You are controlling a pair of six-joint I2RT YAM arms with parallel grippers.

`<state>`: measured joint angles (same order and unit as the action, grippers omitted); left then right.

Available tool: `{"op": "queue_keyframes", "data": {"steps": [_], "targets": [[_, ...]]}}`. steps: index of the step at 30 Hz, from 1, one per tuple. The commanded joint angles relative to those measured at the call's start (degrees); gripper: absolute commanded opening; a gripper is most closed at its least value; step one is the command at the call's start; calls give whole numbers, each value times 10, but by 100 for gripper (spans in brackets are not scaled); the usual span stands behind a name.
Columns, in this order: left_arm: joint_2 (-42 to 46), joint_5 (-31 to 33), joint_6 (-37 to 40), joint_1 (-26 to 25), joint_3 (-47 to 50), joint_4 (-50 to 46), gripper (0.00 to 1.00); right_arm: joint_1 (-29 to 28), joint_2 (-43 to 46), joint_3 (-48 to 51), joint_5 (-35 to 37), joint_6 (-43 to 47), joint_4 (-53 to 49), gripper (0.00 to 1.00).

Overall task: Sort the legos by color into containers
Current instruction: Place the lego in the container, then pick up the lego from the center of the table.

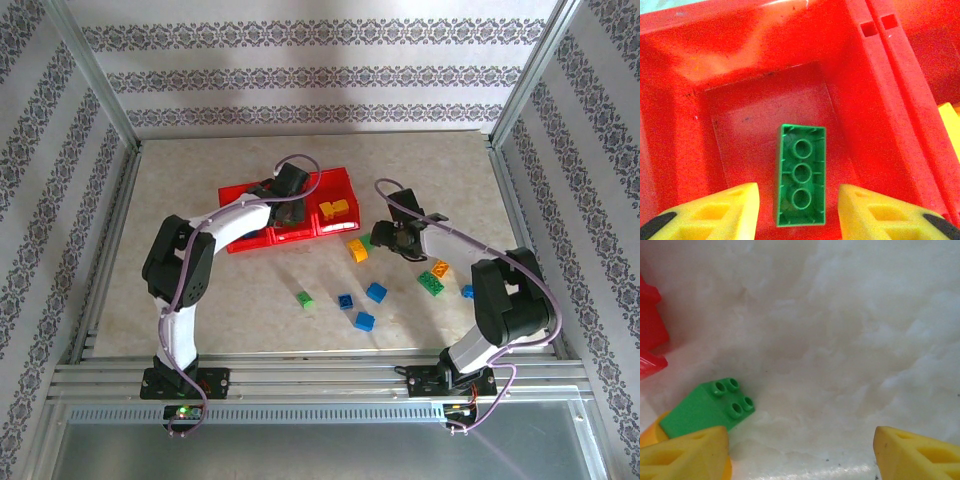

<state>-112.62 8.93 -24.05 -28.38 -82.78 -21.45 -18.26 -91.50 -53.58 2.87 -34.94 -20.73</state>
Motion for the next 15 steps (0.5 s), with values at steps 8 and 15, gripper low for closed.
{"op": "queue_keyframes", "data": {"steps": [8, 15], "targets": [[101, -30, -23, 6, 48, 20, 57, -27, -55, -58, -14, 14, 11, 77], [157, -65, -35, 6, 89, 48, 75, -38, -83, -73, -16, 14, 9, 78]]}}
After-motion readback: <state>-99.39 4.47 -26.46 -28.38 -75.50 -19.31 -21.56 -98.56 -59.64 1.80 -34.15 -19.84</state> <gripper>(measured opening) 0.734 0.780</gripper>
